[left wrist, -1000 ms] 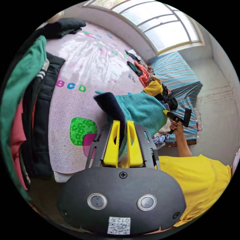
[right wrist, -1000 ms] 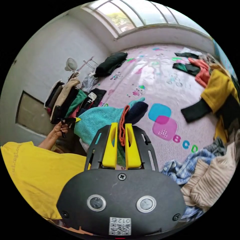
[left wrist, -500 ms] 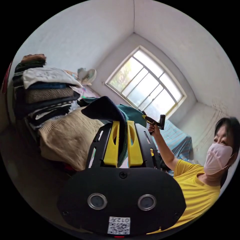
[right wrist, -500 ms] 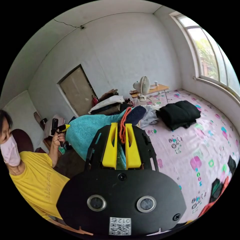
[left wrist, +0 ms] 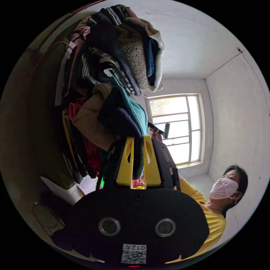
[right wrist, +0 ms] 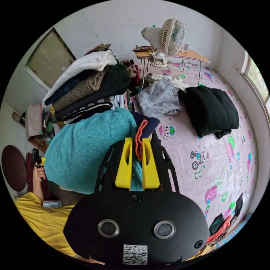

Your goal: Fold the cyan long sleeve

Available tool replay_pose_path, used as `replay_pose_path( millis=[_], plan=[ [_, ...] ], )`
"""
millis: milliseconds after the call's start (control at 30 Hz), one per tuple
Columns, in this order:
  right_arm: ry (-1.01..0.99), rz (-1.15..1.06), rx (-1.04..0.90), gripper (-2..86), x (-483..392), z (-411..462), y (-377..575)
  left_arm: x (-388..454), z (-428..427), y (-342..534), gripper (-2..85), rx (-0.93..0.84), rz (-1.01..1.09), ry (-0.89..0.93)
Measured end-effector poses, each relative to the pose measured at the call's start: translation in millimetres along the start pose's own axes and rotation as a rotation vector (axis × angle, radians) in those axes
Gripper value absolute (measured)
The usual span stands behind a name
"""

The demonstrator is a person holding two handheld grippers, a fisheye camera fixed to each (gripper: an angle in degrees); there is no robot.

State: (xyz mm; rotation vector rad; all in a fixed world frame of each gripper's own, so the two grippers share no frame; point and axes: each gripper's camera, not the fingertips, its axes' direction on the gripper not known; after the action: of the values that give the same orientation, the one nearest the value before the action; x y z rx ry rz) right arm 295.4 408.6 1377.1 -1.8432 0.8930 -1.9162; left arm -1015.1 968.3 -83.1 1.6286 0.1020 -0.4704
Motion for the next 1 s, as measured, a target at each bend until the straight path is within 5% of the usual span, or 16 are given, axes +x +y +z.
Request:
replay_pose_path(
  millis=[233,467,533,633,800,900,1000],
  plan=[
    [-0.079,-0.059,0.062,3.6,-7.7,-28.2,-26.5,92.9,-28.9,19.0,4.5,0.008,0.192,-0.052],
    [0.041,-0.007,-0.056,6.4,-14.3,42.8,-21.6,2.1,-28.0,24.1,4.3,-0.102,-0.033,-0.097],
    [0.022,0.041,-0.007,7.6,-7.9,35.2,-12.2,-24.2,-31.7,33.3,4.0,-0.051,-0.094,0.081],
    [0.028,0.101,0.076,8.4,7.3,1.4,5.1,-10.5,-51.9,51.6,3.1,0.118,-0.046,0.074],
    [-0.006,0.114,0.265,6.1,12.8,-61.8,62.8,95.3,-92.2,78.4,1.1,0.469,0.335,-0.34],
    [-0.085,0.082,0.317,3.5,0.3,-81.8,107.1,152.6,-61.4,52.3,0.7,0.326,0.539,-0.414],
    [-0.142,0.037,0.356,2.5,-19.9,-92.9,158.5,153.3,-18.3,10.3,0.5,0.12,0.502,-0.393]
  ],
)
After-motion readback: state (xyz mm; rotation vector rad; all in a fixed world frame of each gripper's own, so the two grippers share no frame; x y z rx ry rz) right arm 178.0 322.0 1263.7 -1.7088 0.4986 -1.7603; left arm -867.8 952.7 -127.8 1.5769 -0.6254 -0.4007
